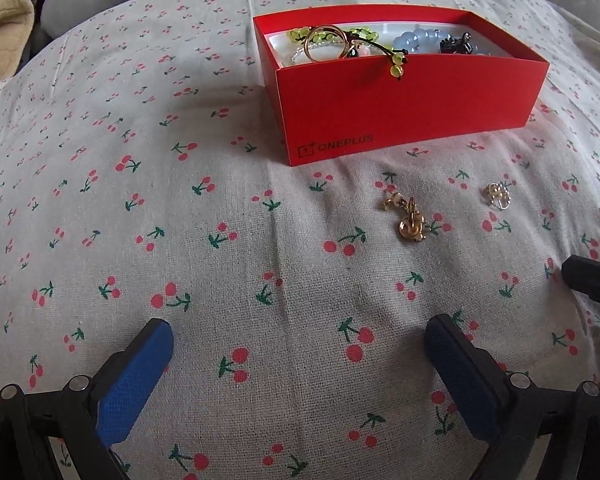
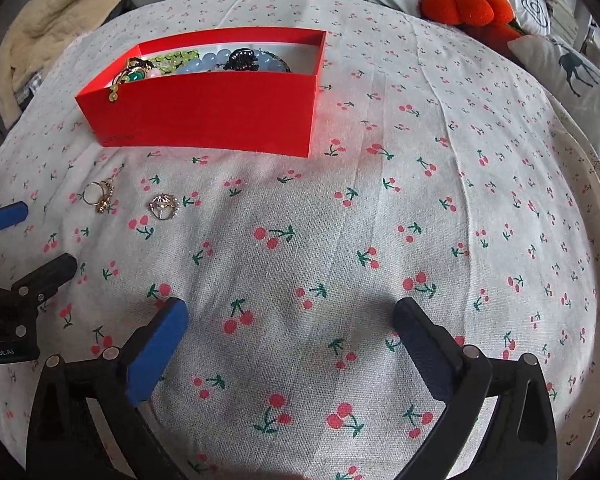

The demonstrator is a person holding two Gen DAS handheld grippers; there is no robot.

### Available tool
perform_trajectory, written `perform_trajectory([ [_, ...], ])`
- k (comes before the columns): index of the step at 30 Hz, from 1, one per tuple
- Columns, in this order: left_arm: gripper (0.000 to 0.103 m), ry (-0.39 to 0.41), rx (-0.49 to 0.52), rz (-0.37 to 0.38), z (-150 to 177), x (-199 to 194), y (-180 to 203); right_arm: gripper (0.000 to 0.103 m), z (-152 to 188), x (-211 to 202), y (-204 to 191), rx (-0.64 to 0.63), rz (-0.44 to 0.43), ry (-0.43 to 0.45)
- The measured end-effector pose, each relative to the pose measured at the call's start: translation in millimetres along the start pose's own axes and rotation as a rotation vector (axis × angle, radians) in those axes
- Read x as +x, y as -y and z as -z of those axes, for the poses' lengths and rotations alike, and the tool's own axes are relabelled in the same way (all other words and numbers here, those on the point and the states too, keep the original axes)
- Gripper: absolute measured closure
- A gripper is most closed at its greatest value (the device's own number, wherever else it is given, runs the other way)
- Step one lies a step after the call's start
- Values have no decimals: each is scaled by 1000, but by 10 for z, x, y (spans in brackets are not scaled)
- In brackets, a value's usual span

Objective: Organize jewelry

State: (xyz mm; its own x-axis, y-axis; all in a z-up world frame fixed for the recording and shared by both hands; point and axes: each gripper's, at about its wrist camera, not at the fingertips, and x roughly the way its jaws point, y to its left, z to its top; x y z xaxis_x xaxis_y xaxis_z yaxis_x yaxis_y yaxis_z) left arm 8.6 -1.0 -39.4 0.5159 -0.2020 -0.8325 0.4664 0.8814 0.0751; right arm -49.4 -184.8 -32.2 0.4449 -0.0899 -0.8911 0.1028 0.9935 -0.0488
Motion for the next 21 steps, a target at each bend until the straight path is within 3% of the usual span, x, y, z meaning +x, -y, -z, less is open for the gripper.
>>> perform_trajectory([
  [4,2,4,34,70,-45,-26,66,0,-33,6,-16,11,12,-30],
  [9,29,31,92,149,-120,-84,272,0,-56,4,-25,10,14,-31],
  [11,48,28,102,167,-162,-65,337,0,-59,2,-15,8,9,-28],
  [16,57,13,61,197,-267,19,357,0,-51,-9,-5,-4,-1,-27],
  [21,73,3,50,200,-324,74,337,0,-58,-7,-1,-11,-7,-32],
])
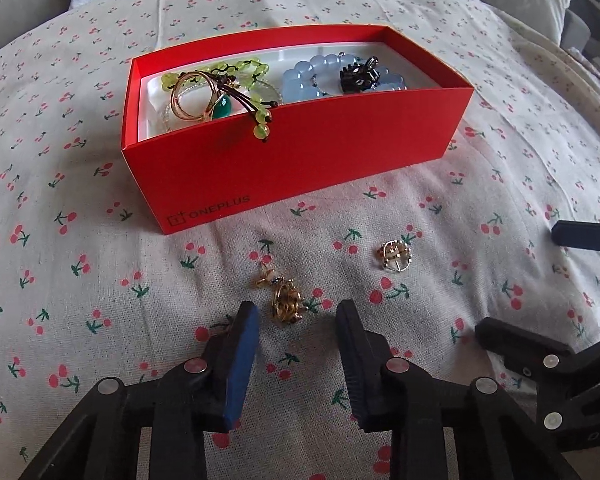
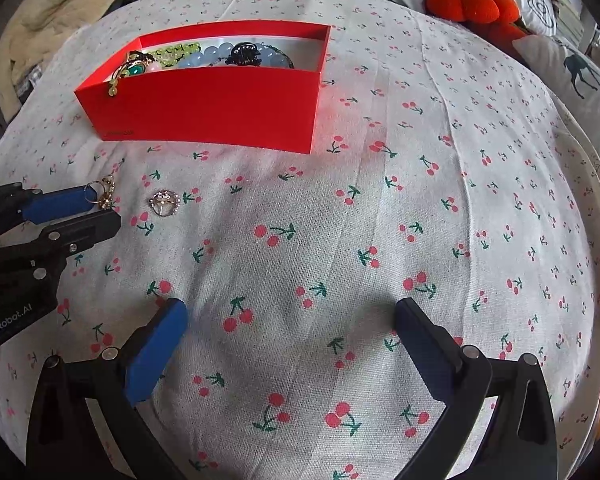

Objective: Organize jewelry

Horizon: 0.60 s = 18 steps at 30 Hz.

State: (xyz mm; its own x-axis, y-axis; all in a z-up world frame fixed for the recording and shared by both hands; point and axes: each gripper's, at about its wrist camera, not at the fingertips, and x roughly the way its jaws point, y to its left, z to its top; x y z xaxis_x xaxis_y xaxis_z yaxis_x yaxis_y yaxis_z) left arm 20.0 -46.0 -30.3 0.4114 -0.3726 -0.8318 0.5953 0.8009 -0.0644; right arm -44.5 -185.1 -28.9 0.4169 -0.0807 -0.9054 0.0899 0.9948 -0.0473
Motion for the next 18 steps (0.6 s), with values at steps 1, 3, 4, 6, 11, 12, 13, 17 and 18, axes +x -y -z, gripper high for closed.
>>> perform_trajectory([
  [1,78,-2,2,-1,-8,7,1,0,-2,0,1,-2,0,-1],
  [3,92,-9,16,2,-19,10,12,0,-6,-2,0,-5,-1,-2],
  [4,92,-11,24,-2,-21,8,20,0,-8,-3,1,-6,-1,-3],
  [6,92,-12,36,-8,-19,-2,35,0,-19,-9,-1,-9,-3,-10],
  [11,92,-17,30,-7,-25,-82,1,0,-67,-71,-41,-15,-51,12],
  [12,92,-17,28,-10,-28,-105,-8,3,-80,-88,-57,-13,-71,23],
  [13,92,-17,27,-18,-31,-132,-16,6,-99,-101,-84,-14,-91,34],
  [17,92,-24,2,-20,-35,-215,-86,18,-156,-103,-244,-53,-131,66],
  [18,92,-30,-10,-20,-28,-223,-115,22,-163,-92,-288,-69,-134,71],
])
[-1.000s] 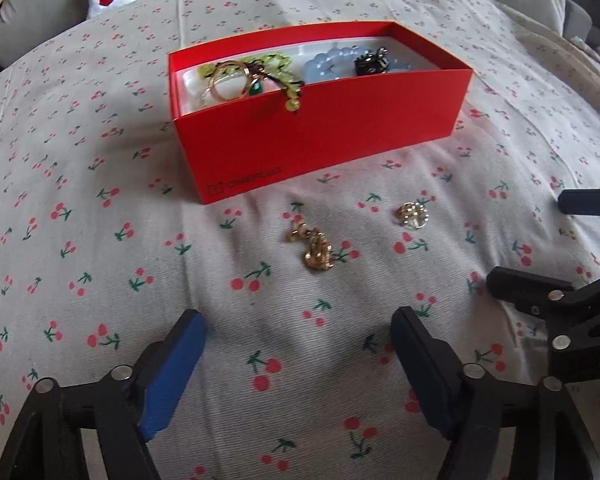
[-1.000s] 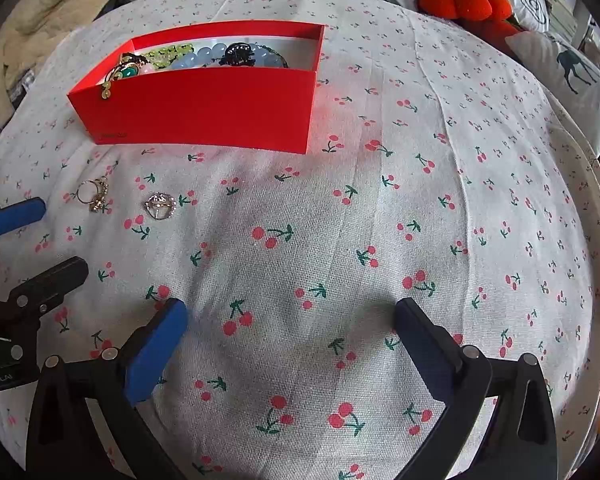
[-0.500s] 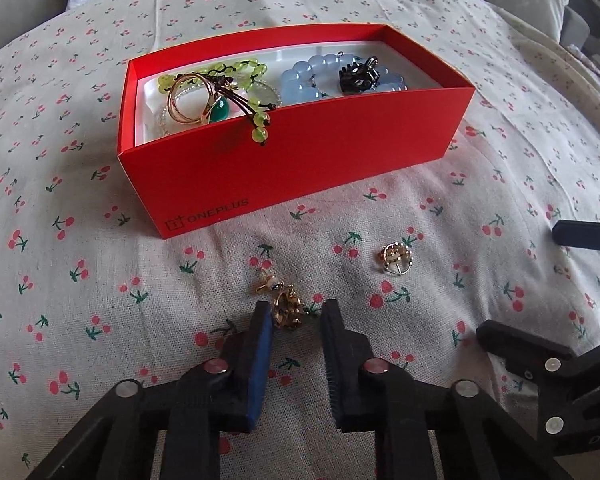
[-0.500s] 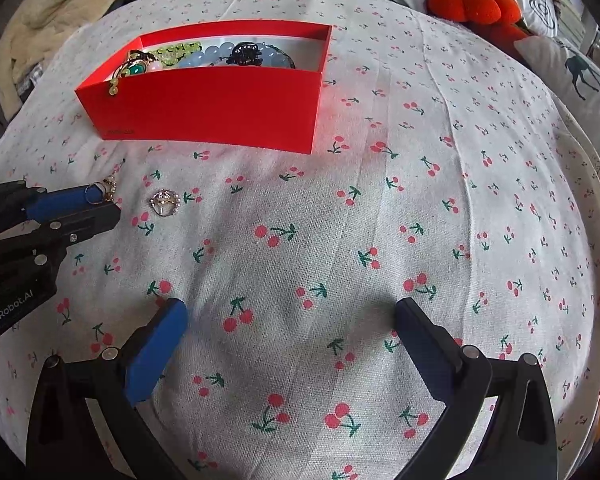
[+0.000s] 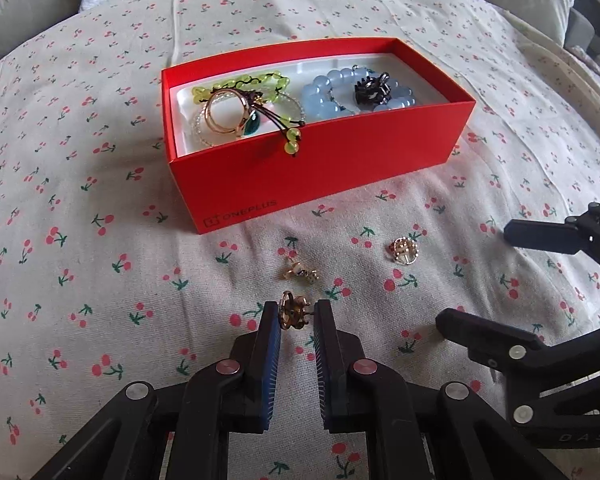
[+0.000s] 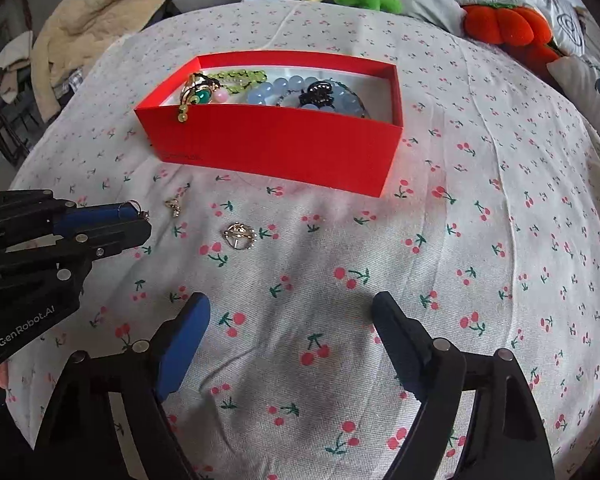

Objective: Organize jewelry

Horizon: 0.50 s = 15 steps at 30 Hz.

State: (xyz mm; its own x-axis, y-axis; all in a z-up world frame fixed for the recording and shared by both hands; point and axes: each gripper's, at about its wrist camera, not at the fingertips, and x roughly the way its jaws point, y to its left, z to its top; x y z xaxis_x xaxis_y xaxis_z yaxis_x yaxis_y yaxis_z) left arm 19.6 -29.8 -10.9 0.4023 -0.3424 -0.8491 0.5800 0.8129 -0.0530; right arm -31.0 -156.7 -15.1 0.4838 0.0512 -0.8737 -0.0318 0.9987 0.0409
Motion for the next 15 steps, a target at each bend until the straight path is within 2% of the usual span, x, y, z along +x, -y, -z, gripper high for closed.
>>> perform_trajectory([
  [3,92,-22,-35,7,28,-1,-86,30,-35,55,-97,-33,3,5],
  [6,92,-30,-58,27,48,-9,-146,47,-89,102,-133,-36,-34,6],
  [11,92,-29,-62,44,35,-21,-172,52,-157,172,-182,-19,-43,7],
  [15,92,-33,-62,50,28,-15,-195,62,-210,209,-189,4,-51,10],
])
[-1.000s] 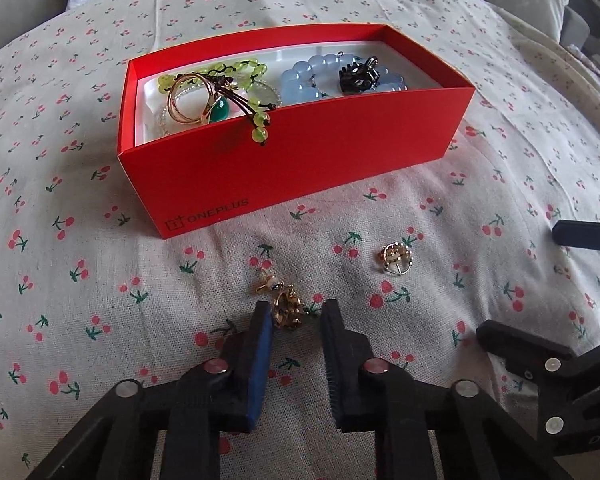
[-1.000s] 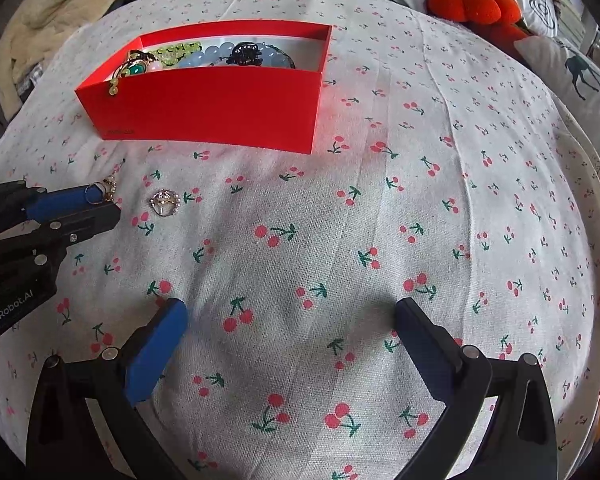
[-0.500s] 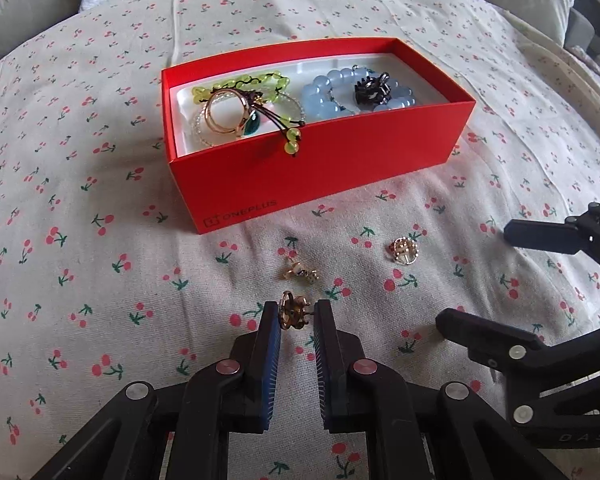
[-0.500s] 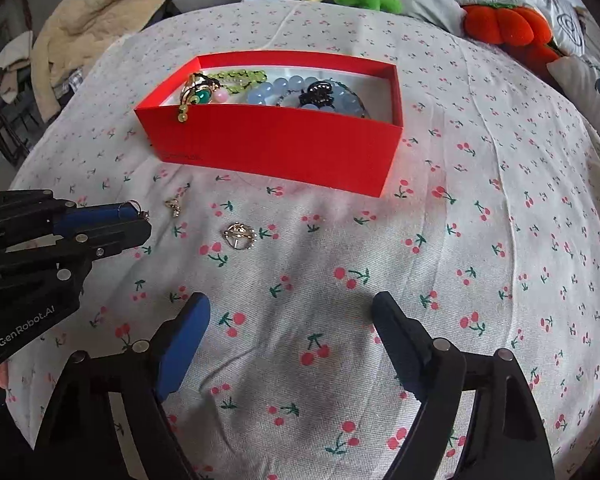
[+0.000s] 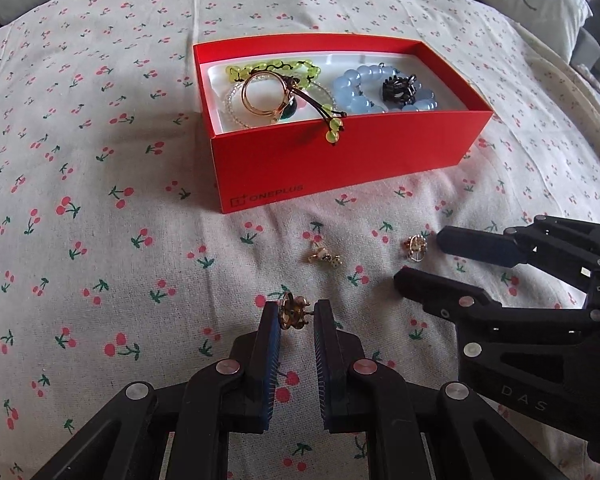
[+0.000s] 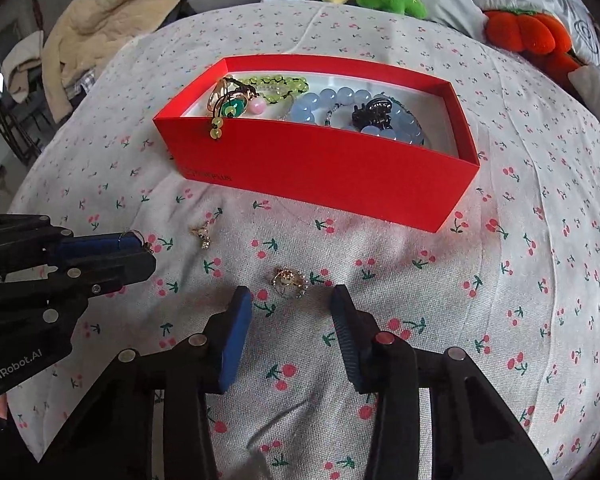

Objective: Organize jewelry

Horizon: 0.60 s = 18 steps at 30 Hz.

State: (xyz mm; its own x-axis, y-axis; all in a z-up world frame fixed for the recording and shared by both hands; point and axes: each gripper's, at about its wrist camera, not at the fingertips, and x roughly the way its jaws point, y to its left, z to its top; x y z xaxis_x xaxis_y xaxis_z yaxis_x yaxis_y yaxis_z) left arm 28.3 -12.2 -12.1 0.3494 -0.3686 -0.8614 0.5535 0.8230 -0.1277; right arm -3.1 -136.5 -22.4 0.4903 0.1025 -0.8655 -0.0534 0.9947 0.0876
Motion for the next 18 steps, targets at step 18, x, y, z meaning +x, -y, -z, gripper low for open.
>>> perform_trajectory([
  [18,92,-2,-11,0,-1,-7,-41,85,-37,-11,12,15,-18,24],
])
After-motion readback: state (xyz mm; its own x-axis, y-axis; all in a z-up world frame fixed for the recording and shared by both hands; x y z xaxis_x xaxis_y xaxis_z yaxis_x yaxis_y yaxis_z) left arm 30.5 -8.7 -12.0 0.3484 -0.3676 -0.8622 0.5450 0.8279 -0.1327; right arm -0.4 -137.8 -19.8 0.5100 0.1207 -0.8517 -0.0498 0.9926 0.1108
